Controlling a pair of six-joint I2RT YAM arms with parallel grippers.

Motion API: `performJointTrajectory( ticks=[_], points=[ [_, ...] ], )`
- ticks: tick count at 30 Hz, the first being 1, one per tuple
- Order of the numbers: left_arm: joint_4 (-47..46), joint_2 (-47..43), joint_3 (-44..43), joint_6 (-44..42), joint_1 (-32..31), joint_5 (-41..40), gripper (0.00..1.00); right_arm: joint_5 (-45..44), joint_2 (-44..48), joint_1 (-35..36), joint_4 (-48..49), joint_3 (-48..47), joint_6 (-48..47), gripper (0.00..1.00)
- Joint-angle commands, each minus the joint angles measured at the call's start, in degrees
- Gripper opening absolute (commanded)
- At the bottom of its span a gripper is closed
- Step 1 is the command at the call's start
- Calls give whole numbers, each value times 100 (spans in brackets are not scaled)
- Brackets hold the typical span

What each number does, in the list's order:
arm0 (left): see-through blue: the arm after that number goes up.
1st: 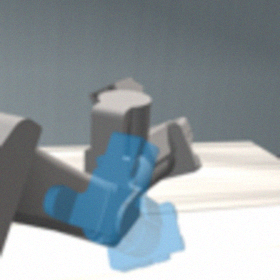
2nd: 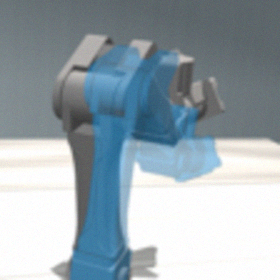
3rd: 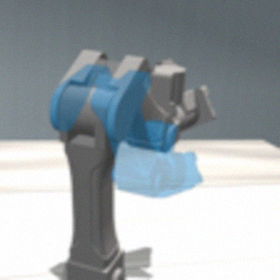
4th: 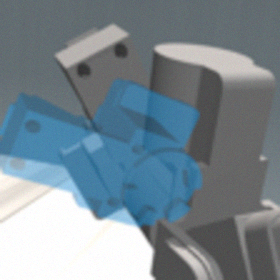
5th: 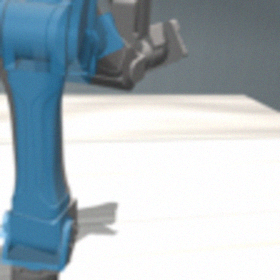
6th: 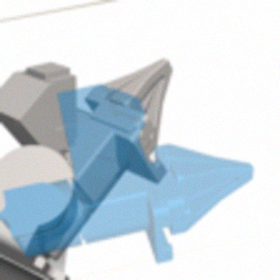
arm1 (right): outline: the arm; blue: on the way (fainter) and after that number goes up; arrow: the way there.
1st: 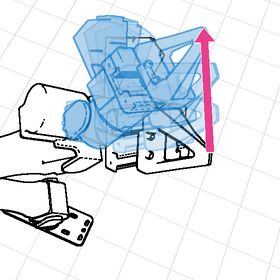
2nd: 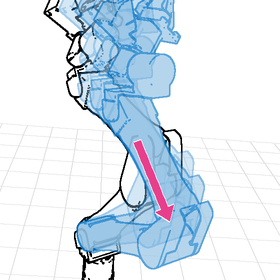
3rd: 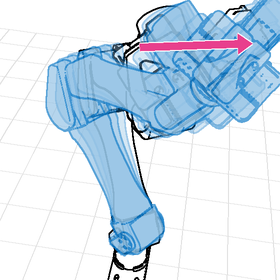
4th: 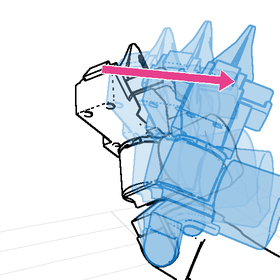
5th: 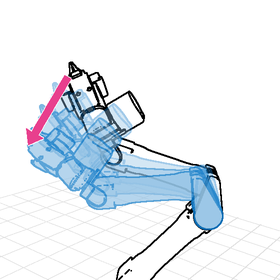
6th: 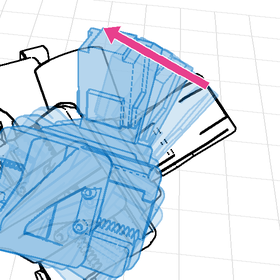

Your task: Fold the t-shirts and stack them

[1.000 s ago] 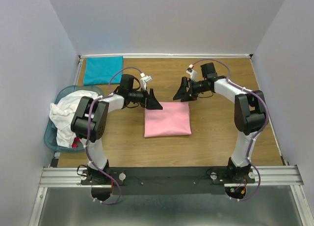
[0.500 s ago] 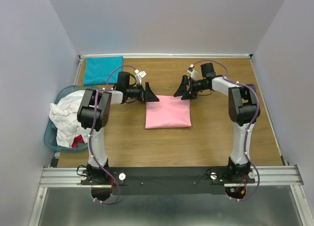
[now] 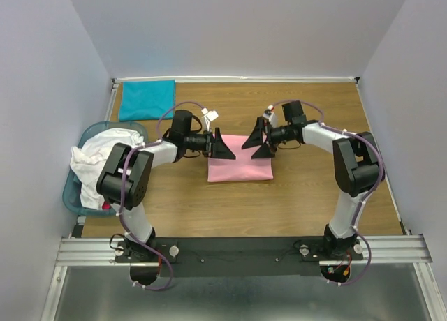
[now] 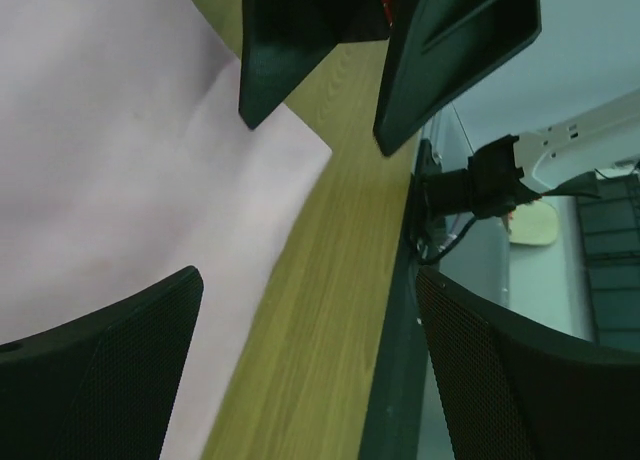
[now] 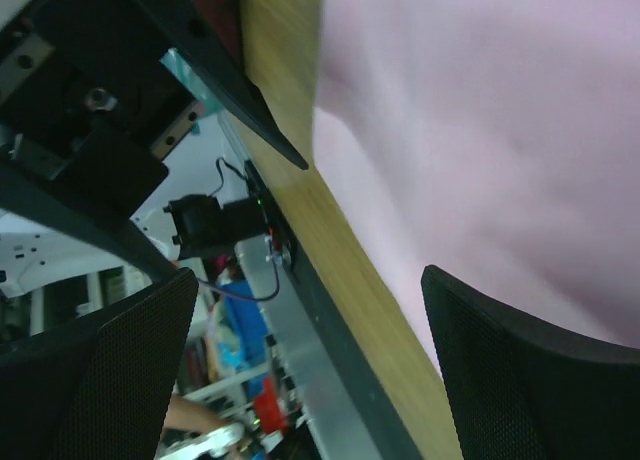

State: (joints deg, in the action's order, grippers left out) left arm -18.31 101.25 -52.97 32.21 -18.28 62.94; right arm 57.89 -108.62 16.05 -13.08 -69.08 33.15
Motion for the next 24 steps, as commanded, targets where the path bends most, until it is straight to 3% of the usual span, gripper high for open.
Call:
performJointTrajectory(
  ticks=[1, 11, 20, 24],
  points=[
    [-244, 385, 199, 392, -158, 79, 95, 162, -246, 29, 113, 526, 430, 100],
    [397, 1292, 59, -530, 193, -194, 95, -261, -925, -287, -220, 545, -510, 100],
    [943, -605, 524, -566, -184, 263, 95, 785, 393, -182, -274, 737, -28, 100],
    [655, -581, 726, -427, -562, 263, 95, 733, 587, 99, -151, 992, 429, 100]
  ],
)
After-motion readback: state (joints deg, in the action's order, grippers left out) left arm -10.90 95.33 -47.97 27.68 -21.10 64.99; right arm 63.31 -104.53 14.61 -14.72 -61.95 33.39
